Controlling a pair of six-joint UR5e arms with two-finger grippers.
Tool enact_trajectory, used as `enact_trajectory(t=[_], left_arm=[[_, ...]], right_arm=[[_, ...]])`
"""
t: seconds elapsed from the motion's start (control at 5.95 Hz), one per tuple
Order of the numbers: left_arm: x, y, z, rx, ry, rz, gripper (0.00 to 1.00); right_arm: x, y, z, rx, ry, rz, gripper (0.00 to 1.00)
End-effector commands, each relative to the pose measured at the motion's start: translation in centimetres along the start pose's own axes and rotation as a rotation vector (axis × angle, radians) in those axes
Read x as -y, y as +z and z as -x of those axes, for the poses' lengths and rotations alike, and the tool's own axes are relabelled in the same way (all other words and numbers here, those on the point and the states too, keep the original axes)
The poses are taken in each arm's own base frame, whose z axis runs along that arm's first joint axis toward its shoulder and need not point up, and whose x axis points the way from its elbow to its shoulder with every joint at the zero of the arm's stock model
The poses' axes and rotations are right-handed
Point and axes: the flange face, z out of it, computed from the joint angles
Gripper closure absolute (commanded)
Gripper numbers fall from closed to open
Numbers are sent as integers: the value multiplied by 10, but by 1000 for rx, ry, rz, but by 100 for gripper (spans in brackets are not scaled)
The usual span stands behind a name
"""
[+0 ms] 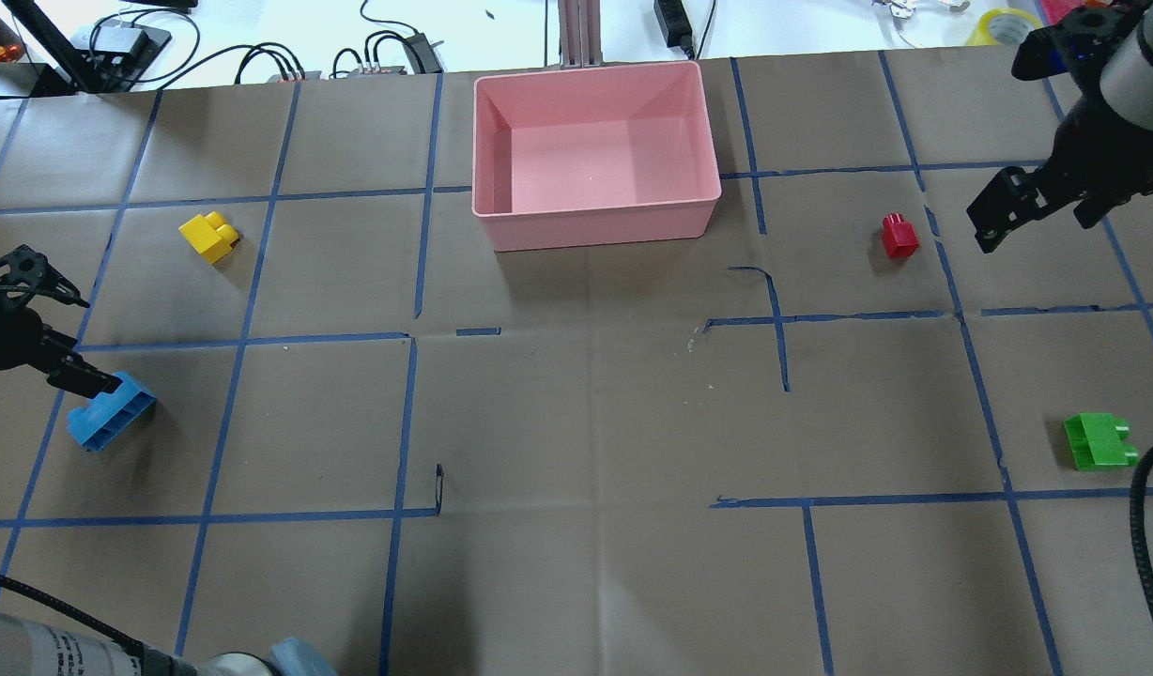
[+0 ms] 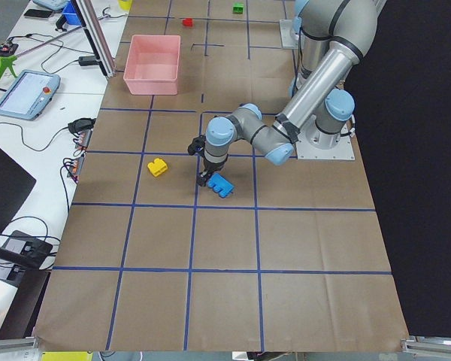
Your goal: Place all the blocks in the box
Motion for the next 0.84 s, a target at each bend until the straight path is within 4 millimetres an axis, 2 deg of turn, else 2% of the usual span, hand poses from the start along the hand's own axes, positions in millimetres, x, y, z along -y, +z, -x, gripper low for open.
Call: enact_trajectory(t=[0.0,0.17,0.34,0.5,0.67], left_arm=[[-3,19,-3,-30,19,-2,1],[-4,29,-4,-51,42,2,1],[-8,41,-2,-69,72,5,1],[-9,45,-1,-64,76,10,1],[-10,48,-4,-71,83,14,1]], right_arm=[[-2,24,-17,-43,22,-84,1],[-11,41,-20,-52,37,-91,1],[-30,75,-40,-20,100,-39,6],[-47,86,-56,-37,147,-54,6],[-71,108,-80,-28,167,-23,5]])
